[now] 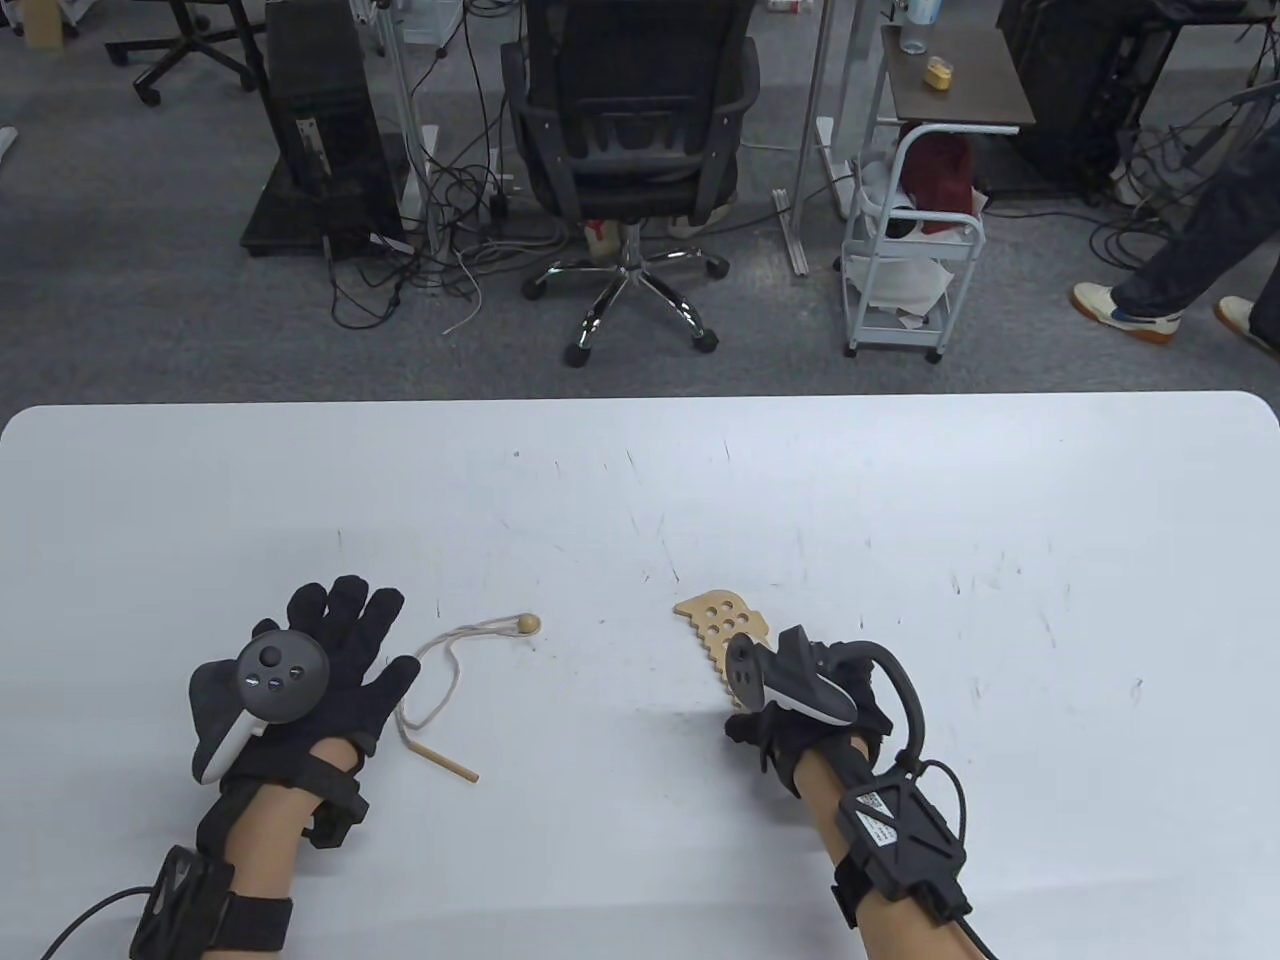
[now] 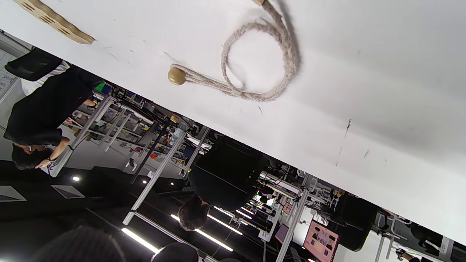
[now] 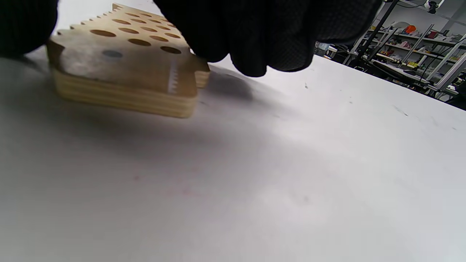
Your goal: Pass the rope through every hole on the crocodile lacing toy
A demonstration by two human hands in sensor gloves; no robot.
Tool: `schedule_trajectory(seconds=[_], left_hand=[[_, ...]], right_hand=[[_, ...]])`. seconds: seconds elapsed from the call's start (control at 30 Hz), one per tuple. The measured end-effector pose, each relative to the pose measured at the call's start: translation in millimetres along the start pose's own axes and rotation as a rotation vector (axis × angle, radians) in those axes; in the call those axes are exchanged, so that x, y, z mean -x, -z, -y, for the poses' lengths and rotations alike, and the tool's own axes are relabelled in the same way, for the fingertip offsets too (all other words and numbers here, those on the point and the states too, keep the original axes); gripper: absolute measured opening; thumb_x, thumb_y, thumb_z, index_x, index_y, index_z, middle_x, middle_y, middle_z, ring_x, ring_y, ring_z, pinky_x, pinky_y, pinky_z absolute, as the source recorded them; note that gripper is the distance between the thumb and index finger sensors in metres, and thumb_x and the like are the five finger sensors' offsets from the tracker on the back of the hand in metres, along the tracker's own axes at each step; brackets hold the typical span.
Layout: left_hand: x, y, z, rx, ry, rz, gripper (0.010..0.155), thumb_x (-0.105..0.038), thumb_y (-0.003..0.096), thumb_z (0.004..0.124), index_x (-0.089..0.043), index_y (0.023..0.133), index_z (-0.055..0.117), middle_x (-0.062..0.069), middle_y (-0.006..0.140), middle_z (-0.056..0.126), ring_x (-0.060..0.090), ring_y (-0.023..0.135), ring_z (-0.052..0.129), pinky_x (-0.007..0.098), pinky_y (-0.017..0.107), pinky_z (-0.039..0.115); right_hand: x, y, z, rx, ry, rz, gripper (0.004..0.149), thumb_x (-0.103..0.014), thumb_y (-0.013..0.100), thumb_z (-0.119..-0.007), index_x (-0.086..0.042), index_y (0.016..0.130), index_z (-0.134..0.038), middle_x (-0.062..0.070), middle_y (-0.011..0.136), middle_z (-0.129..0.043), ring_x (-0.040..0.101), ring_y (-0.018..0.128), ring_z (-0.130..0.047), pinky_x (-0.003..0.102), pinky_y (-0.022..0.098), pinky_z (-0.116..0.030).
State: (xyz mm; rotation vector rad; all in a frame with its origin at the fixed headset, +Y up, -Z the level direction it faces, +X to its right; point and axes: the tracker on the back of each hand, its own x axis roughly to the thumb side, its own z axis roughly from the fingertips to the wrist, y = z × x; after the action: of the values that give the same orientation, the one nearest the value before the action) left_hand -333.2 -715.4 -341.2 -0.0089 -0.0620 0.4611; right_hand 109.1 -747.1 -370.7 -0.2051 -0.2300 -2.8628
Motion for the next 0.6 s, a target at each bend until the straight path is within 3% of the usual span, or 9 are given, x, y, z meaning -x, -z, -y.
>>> schedule_trajectory(seconds=[0.3, 0.6], left_hand=[[-0.4, -0.5, 0.2, 0.001, 0.001, -0.001, 0.073, -0.07, 0.0419, 0.068, -0.053, 0.109, 0.044, -0.014, 0.122, 0.028, 0.027, 0.117, 0.016, 0.061, 0.079, 0.012], [-1.1, -0.6, 0.1, 0.003, 0.001, 0.003, 0.073, -0.07, 0.0419, 0.068, -0.053, 0.109, 0.044, -0.014, 0.122, 0.028, 0.026, 0.118, 0.015, 0.061, 0.079, 0.012]], right_hand=[[-11.0, -1.9, 4.4, -0.038, -0.061, 0.023, 0.085, -0.07, 0.039, -0.071, -0.005, 0.093, -0.069, 0.024, 0.095, -0.078, 0.048, 0.087, -0.075, 0.062, 0.062, -0.06], [-33.4, -4.8, 0.2, -0.001, -0.23, 0.075, 0.086, -0.066, 0.04, -0.066, 0.004, 0.087, -0.07, 0.029, 0.081, -0.087, 0.048, 0.072, -0.088, 0.064, 0.057, -0.066]])
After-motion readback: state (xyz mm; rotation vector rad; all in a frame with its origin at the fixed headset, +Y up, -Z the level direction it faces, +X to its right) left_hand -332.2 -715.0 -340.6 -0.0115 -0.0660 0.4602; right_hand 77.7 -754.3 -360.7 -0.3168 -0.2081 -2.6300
